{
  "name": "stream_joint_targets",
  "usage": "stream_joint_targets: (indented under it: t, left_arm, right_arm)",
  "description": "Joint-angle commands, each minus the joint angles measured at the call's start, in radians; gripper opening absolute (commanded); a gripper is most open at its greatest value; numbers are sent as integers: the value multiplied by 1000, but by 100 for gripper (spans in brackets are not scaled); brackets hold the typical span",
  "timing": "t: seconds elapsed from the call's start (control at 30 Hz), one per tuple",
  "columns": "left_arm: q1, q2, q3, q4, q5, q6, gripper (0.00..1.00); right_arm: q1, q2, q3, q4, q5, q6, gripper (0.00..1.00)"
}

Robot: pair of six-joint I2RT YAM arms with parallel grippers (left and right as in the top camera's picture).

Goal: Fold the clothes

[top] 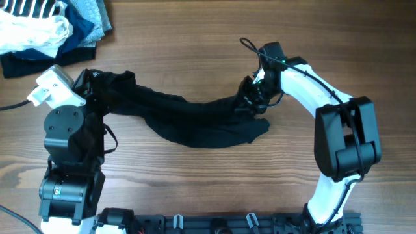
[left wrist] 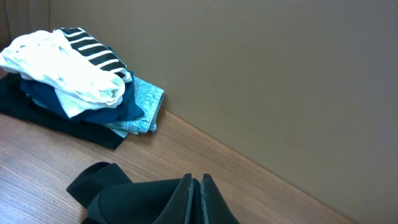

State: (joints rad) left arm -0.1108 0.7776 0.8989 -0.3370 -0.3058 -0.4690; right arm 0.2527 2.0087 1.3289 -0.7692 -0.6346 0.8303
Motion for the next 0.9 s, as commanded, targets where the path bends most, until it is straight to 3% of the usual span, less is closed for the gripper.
stream_joint_targets:
  t: [0.0, 0.17, 0.57, 0.63, 0.73, 0.8, 0.83, 0.87]
  left_arm:
    - [6, -13, 16, 10, -2, 13, 4]
    - [5, -13, 16, 16, -2, 16, 4]
    - [5, -13, 16, 53, 29, 19, 4]
    - [5, -13, 16, 43, 29, 19, 4]
    - [5, -13, 16, 34, 29, 19, 4]
    - [5, -13, 16, 33, 28, 19, 4]
    - [5, -13, 16, 33, 28, 19, 4]
    - [5, -13, 16, 33, 28, 19, 4]
  right_arm:
    - [6, 13, -6, -2, 6, -19, 6]
    - [-5, 11, 19, -26, 14, -43, 4]
    - [-69, -121, 106, -149, 242, -98, 6]
    - [-68, -114, 101, -177, 240, -109, 24]
    - [-54, -108, 79, -178, 158, -148, 37]
    - [-35, -102, 71, -177, 99, -157, 54]
    - [-20, -100, 71, -177, 67, -172, 83]
    - [-6, -97, 71, -175, 48, -177, 99]
